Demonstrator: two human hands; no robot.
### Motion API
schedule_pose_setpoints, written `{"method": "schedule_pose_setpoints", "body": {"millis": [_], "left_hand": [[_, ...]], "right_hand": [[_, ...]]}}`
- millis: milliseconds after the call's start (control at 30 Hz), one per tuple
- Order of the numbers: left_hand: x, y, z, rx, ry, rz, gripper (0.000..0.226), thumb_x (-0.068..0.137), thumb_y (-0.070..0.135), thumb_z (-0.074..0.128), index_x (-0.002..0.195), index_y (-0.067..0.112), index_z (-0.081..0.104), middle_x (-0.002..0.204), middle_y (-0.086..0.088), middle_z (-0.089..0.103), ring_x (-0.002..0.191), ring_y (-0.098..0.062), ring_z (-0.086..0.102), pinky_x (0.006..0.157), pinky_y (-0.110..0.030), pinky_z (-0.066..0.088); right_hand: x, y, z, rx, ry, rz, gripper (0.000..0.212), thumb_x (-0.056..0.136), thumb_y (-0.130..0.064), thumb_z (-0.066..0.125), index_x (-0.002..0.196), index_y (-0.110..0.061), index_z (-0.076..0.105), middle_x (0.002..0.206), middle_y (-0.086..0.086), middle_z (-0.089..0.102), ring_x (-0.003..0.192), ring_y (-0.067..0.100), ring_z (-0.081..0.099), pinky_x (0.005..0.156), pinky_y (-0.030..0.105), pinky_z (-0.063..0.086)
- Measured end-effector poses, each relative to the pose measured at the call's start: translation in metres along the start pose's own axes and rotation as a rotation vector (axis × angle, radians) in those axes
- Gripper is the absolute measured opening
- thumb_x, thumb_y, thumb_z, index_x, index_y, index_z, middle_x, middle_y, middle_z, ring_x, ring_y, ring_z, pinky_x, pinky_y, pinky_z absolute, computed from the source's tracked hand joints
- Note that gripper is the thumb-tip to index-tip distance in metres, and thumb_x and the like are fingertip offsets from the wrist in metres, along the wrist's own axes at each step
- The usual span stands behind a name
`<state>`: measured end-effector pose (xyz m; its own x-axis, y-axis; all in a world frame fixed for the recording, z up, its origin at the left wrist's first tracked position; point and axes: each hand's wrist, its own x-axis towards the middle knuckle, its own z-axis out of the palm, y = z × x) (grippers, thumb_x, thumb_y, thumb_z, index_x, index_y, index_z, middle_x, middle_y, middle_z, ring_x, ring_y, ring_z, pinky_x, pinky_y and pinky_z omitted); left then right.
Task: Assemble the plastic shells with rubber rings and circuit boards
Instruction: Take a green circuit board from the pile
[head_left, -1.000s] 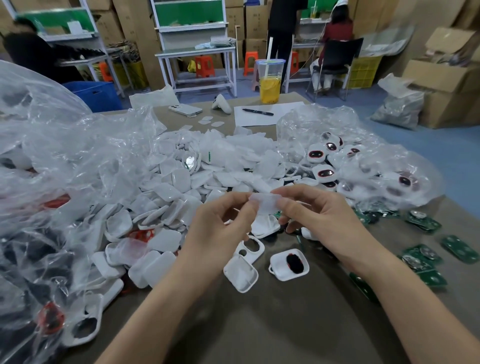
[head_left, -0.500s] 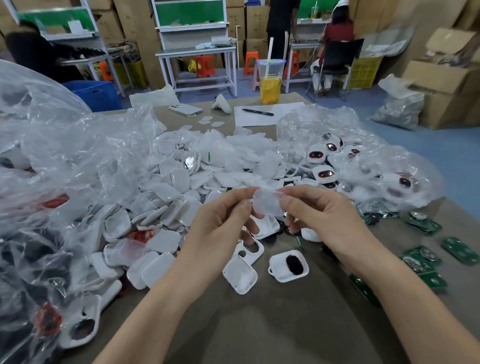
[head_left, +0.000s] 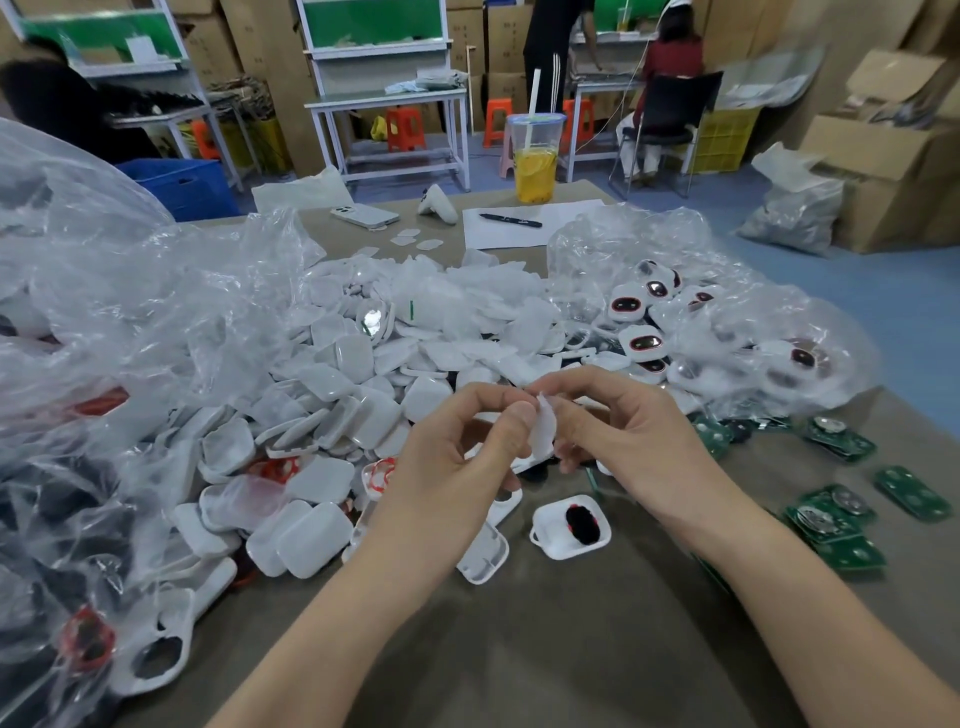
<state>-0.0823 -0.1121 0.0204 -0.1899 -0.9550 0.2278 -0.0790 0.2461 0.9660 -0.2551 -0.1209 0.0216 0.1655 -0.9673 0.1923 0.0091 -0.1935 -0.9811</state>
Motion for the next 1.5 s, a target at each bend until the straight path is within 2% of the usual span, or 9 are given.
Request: {"method": "schedule_pose_setpoints", "body": {"millis": [233, 400, 600, 700, 900, 1033, 1167, 1300, 1500], "left_hand": [[0.001, 0.000, -0.001, -0.048, -0.008, -0.027, 0.022, 0.089, 0.036, 0.073, 0.107, 0.039, 0.062, 0.093, 0.008, 0.072, 0.069, -0.005, 0.065, 0.060, -0.016, 0.050], [0.003, -0.005, -0.005, 0.018, 0.063, -0.047, 0.010, 0.087, 0.038, 0.069, 0.091, 0.046, 0.064, 0.084, 0.012, 0.070, 0.068, -0.004, 0.061, 0.060, -0.020, 0.050], [0.000, -0.006, -0.004, 0.113, 0.001, -0.034, 0.011, 0.088, 0.041, 0.063, 0.095, 0.048, 0.060, 0.087, 0.012, 0.072, 0.079, -0.010, 0.065, 0.074, -0.034, 0.053], [-0.003, -0.006, -0.006, 0.216, -0.056, -0.013, 0.010, 0.093, 0.037, 0.062, 0.094, 0.047, 0.059, 0.086, 0.013, 0.072, 0.075, -0.009, 0.065, 0.066, -0.017, 0.047], [-0.012, -0.010, -0.005, 0.424, -0.233, -0.022, 0.011, 0.095, 0.036, 0.060, 0.095, 0.047, 0.060, 0.085, 0.014, 0.068, 0.057, -0.002, 0.051, 0.057, -0.011, 0.041], [-0.015, -0.012, 0.000, 0.432, -0.219, 0.019, 0.009, 0.090, 0.044, 0.057, 0.097, 0.049, 0.060, 0.084, 0.016, 0.068, 0.066, -0.004, 0.058, 0.060, -0.010, 0.041], [-0.016, -0.017, 0.004, 0.470, -0.202, 0.027, 0.009, 0.092, 0.042, 0.059, 0.096, 0.050, 0.059, 0.081, 0.017, 0.067, 0.061, -0.002, 0.054, 0.059, -0.011, 0.041], [-0.019, -0.020, 0.007, 0.540, -0.217, 0.034, 0.007, 0.090, 0.046, 0.054, 0.096, 0.048, 0.058, 0.079, 0.017, 0.065, 0.064, -0.003, 0.057, 0.058, -0.017, 0.043], [-0.021, -0.019, 0.011, 0.653, -0.179, 0.088, 0.017, 0.086, 0.052, 0.044, 0.099, 0.046, 0.053, 0.081, 0.022, 0.063, 0.071, -0.005, 0.060, 0.057, -0.021, 0.044]], "right_hand": [[-0.001, -0.001, 0.000, -0.028, -0.022, 0.024, 0.012, 0.091, -0.020, 0.070, 0.102, -0.026, 0.075, 0.086, 0.008, 0.067, 0.064, 0.015, 0.058, 0.059, 0.021, 0.051], [-0.002, -0.004, -0.004, 0.131, -0.034, 0.090, 0.027, 0.086, -0.039, 0.065, 0.100, -0.018, 0.075, 0.084, 0.008, 0.067, 0.067, 0.018, 0.062, 0.061, 0.028, 0.056], [-0.005, -0.004, -0.014, -0.018, -0.004, 0.073, 0.012, 0.090, -0.020, 0.070, 0.098, -0.024, 0.077, 0.079, 0.007, 0.070, 0.062, 0.015, 0.063, 0.063, 0.021, 0.054], [-0.011, -0.005, -0.023, -0.114, -0.036, 0.056, 0.013, 0.089, -0.031, 0.068, 0.100, -0.031, 0.075, 0.076, 0.002, 0.070, 0.064, 0.014, 0.064, 0.065, 0.022, 0.053], [-0.033, 0.003, -0.053, -0.638, 0.108, -0.105, 0.018, 0.086, -0.059, 0.060, 0.099, -0.049, 0.069, 0.092, -0.016, 0.070, 0.084, 0.005, 0.064, 0.072, 0.014, 0.048], [-0.041, 0.011, -0.052, -0.901, -0.059, -0.254, 0.031, 0.080, -0.068, 0.063, 0.099, -0.045, 0.070, 0.106, -0.029, 0.064, 0.112, 0.000, 0.054, 0.094, 0.009, 0.036], [-0.039, 0.016, -0.054, -0.996, -0.193, -0.186, 0.055, 0.069, -0.086, 0.057, 0.109, -0.050, 0.068, 0.122, -0.037, 0.053, 0.130, -0.005, 0.036, 0.106, 0.018, 0.027], [-0.037, 0.021, -0.054, -1.069, -0.231, -0.172, 0.058, 0.069, -0.087, 0.053, 0.110, -0.049, 0.069, 0.129, -0.035, 0.049, 0.136, -0.003, 0.029, 0.111, 0.028, 0.026], [-0.038, 0.018, -0.051, -1.043, -0.235, -0.171, 0.059, 0.065, -0.090, 0.052, 0.103, -0.047, 0.064, 0.131, -0.036, 0.047, 0.136, -0.010, 0.022, 0.109, 0.015, 0.016]]}}
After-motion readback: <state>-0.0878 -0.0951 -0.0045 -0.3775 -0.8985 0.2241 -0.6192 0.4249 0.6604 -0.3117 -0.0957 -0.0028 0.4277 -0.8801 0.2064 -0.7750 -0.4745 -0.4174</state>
